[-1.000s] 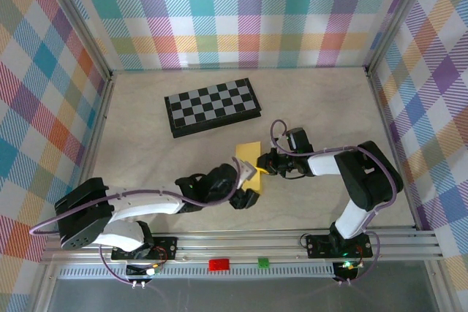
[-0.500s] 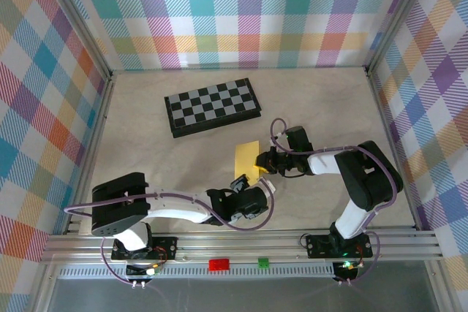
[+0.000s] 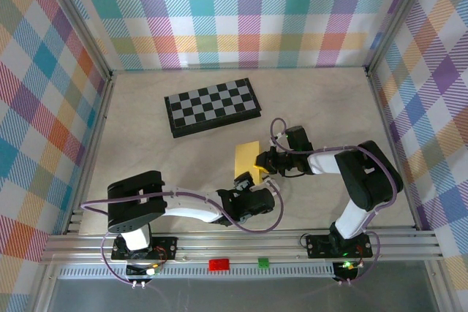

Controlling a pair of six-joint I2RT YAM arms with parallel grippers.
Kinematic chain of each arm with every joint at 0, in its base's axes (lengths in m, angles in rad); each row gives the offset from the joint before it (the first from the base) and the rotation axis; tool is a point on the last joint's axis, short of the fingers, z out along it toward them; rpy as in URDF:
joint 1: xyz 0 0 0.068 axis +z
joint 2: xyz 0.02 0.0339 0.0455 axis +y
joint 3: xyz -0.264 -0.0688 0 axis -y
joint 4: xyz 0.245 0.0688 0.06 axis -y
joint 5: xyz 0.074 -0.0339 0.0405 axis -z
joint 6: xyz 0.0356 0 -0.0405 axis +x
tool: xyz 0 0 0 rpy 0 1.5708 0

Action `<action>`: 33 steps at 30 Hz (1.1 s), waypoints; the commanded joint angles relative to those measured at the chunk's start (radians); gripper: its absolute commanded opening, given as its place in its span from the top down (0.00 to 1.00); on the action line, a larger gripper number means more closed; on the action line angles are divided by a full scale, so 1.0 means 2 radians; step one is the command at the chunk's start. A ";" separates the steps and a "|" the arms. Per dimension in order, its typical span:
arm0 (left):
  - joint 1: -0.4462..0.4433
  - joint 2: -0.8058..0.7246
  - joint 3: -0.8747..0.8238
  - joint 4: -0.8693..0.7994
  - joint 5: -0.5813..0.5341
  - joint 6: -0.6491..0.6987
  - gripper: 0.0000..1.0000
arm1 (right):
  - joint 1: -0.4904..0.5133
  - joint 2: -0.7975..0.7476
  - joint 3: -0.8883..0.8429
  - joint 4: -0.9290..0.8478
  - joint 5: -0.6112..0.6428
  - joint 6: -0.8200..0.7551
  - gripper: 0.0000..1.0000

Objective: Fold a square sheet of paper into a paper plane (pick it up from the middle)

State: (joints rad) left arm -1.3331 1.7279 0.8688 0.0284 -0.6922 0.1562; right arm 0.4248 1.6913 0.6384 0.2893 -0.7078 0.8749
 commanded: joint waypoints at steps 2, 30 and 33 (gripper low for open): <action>-0.004 0.004 0.009 0.006 -0.024 0.012 0.47 | -0.003 -0.019 0.012 -0.013 -0.006 -0.004 0.84; 0.130 -0.084 -0.044 0.030 0.305 -0.165 0.99 | -0.005 -0.232 -0.048 -0.206 0.247 -0.057 0.61; 0.152 -0.088 -0.048 0.042 0.348 -0.184 0.99 | -0.005 -0.280 -0.072 -0.199 0.260 -0.061 0.56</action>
State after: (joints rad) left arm -1.0546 1.5749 0.7910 0.0658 -0.1715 -0.1314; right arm 0.4191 1.1839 0.5320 -0.0570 -0.2768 0.7860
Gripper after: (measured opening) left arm 0.049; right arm 0.433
